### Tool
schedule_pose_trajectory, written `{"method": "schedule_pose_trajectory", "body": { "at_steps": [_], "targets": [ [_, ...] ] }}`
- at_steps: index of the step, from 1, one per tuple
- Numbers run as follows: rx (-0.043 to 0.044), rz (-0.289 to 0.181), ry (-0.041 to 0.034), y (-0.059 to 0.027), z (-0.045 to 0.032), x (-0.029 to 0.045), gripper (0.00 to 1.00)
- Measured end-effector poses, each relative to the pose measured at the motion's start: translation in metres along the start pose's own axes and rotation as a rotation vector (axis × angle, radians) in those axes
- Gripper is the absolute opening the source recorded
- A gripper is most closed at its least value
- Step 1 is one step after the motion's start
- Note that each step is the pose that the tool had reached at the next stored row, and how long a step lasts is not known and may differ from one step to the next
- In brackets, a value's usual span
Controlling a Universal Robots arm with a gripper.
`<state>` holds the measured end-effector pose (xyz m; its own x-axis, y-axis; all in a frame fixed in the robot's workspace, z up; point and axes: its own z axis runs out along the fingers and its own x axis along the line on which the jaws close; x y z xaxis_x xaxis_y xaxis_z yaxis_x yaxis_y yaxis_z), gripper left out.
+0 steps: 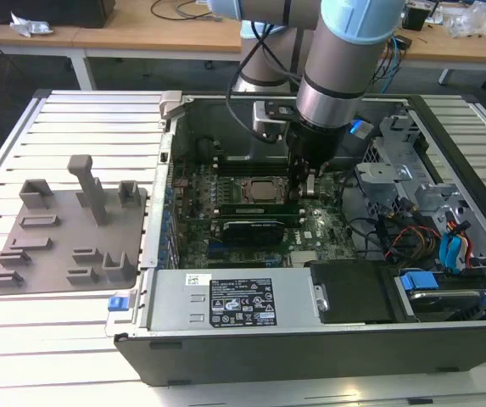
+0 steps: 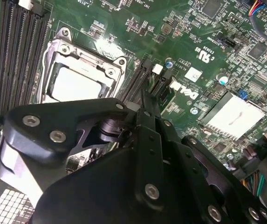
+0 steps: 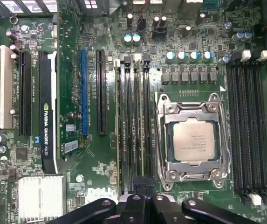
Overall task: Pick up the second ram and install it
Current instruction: 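Press down the second ram until it locks into place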
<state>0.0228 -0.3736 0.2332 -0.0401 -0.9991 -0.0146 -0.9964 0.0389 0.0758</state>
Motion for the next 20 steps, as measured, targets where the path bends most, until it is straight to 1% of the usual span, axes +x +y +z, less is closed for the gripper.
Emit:
{"method": "schedule_pose_trajectory", "body": {
  "at_steps": [3,4,5,6,7,8,10,11,12,13,14,16,17,18,20],
  "targets": [
    [-0.0001,0.0,0.0004,-0.0003,0.0043,0.0001,0.1],
    [0.0001,0.0,-0.0008,-0.0003,0.0036,-0.0001,0.1],
    [0.0003,0.0,-0.0015,0.0,-0.0004,-0.0002,0.1],
    [0.0001,0.0,0.0001,0.0004,-0.0043,-0.0001,0.1],
    [0.0004,0.0,0.0,0.0007,-0.0094,-0.0001,0.1],
    [0.0028,0.0,-0.0002,0.0065,-0.0107,0.0001,0.1],
    [0.0046,0.0,-0.0005,0.0172,-0.0098,0.0007,0.1],
    [0.0055,0.0,-0.0005,0.0249,-0.009,0.0011,0.1],
    [0.0065,0.0,-0.0005,0.0358,-0.0073,0.0015,0.1],
    [0.0074,0.0,-0.0006,0.0446,-0.0054,0.0019,0.1],
    [0.0081,0.0,-0.0006,0.0537,-0.0024,0.0023,0.1],
    [0.0088,0.0,-0.0004,0.0764,0.0061,0.0034,0.1],
    [0.01,0.0,-0.0009,0.0844,0.0073,0.0037,0.1],
    [0.0112,0.0,-0.0015,0.0894,0.0078,0.0039,0.1],
    [0.0124,0.0,-0.0025,0.0945,0.0084,0.0041,0.1]
  ]
}}
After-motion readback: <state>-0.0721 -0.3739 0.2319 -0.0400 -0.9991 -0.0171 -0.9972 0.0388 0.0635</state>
